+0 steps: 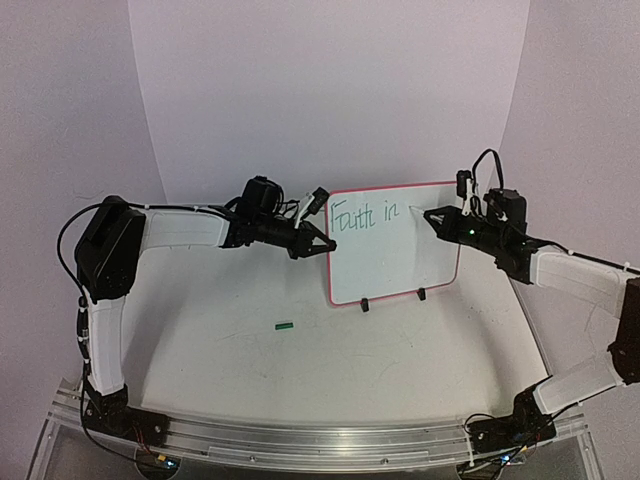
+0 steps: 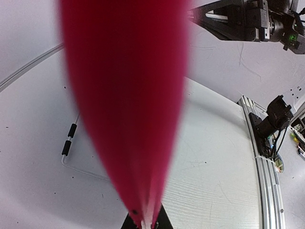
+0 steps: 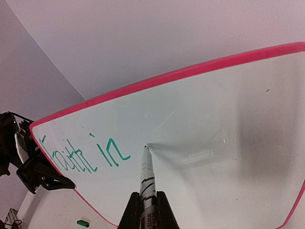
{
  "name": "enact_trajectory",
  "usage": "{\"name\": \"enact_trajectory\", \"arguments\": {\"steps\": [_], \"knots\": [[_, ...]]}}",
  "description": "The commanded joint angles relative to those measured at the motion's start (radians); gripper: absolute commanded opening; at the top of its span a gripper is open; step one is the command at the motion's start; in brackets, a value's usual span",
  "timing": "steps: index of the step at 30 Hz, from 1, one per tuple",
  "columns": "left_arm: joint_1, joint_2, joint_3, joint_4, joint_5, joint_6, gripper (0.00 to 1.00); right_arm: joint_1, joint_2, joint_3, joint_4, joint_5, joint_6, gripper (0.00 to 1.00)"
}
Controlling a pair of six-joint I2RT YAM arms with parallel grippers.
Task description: Write a sentence on the whiteboard
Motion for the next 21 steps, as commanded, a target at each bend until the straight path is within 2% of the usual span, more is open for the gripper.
{"name": "enact_trajectory", "arguments": {"steps": [1,21], "knots": [[-0.045,0.034,-0.017,-0.227,-0.005,0.035,0.0,-0.008,-0.005,0.046,0.041,0.013,-0.012,0.0],[-0.045,0.036,-0.016,-0.229,-0.005,0.036,0.0,-0.009,-0.02,-0.036,0.025,0.063,-0.012,0.0]]}}
